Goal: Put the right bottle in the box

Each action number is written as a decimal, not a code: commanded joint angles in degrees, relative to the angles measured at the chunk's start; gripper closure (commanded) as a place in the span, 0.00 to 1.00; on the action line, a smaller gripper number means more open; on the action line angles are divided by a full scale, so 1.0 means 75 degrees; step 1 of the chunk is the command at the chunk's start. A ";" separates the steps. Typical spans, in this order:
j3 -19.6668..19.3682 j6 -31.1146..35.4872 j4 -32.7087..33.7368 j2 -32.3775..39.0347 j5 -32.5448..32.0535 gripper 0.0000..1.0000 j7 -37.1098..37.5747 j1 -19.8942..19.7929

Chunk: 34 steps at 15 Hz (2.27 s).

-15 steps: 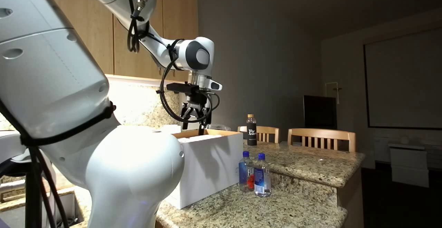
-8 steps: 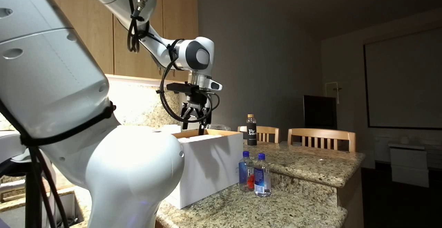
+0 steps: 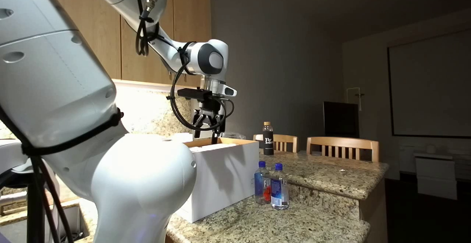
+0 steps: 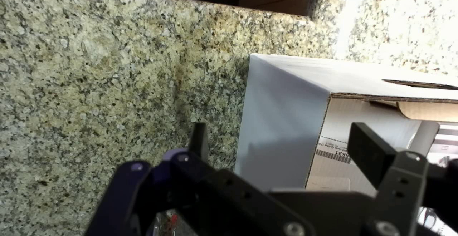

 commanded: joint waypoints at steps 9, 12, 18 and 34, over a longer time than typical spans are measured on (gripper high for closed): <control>0.0049 -0.0027 0.0015 -0.0005 0.0026 0.00 -0.0027 -0.0065; 0.0080 0.0000 -0.0014 -0.0056 0.0015 0.00 0.0109 -0.0107; 0.0282 0.0011 -0.0005 -0.0089 -0.0202 0.00 0.0360 -0.0203; 0.0067 -0.0072 0.0014 0.0095 0.0024 0.00 0.0024 -0.0129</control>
